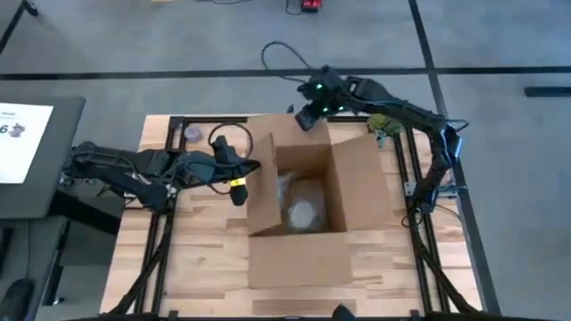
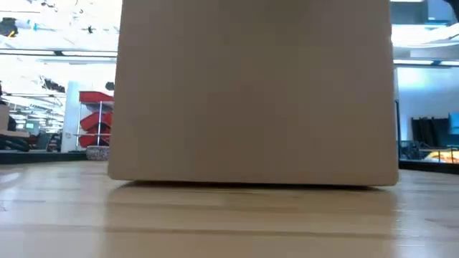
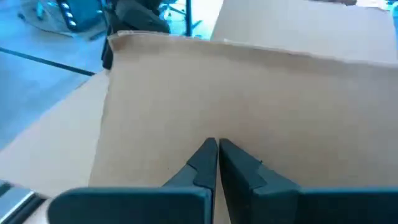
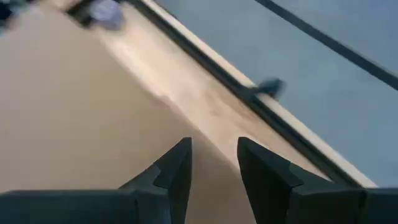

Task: Wrap mug
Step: Close the cardboard box

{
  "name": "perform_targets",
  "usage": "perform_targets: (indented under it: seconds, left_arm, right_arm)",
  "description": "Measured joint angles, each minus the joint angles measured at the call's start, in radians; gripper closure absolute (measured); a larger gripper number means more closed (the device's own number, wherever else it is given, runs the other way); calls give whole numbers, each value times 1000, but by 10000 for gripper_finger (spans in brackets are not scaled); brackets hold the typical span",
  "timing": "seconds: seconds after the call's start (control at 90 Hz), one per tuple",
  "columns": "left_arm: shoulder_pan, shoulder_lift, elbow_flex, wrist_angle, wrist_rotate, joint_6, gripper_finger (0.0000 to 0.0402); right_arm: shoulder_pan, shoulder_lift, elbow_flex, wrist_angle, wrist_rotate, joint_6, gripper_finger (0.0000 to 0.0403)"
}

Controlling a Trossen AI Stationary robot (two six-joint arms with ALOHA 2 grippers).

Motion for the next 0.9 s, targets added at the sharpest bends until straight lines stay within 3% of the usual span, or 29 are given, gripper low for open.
perform_targets:
  seconds: [0.122, 0.356, 0.5, 0.644, 0.9]
  left_arm:
    - [14, 56, -1, -25, 56, -7, 402]
    - [4, 121, 2, -58, 96, -37, 402]
    - [-3, 120, 2, -57, 104, -39, 402]
    - [-3, 114, 1, -62, 106, -52, 402]
    - [-8, 108, 0, -66, 108, -61, 402]
  right_arm:
    - [41, -24, -5, 2, -5, -3, 285]
    - [134, -255, 0, -114, 70, 21, 290]
    - [217, -425, 0, -351, 62, 221, 299]
    - [293, -539, -1, -670, 129, 498, 312]
    - [359, -668, -212, -641, 87, 706, 343]
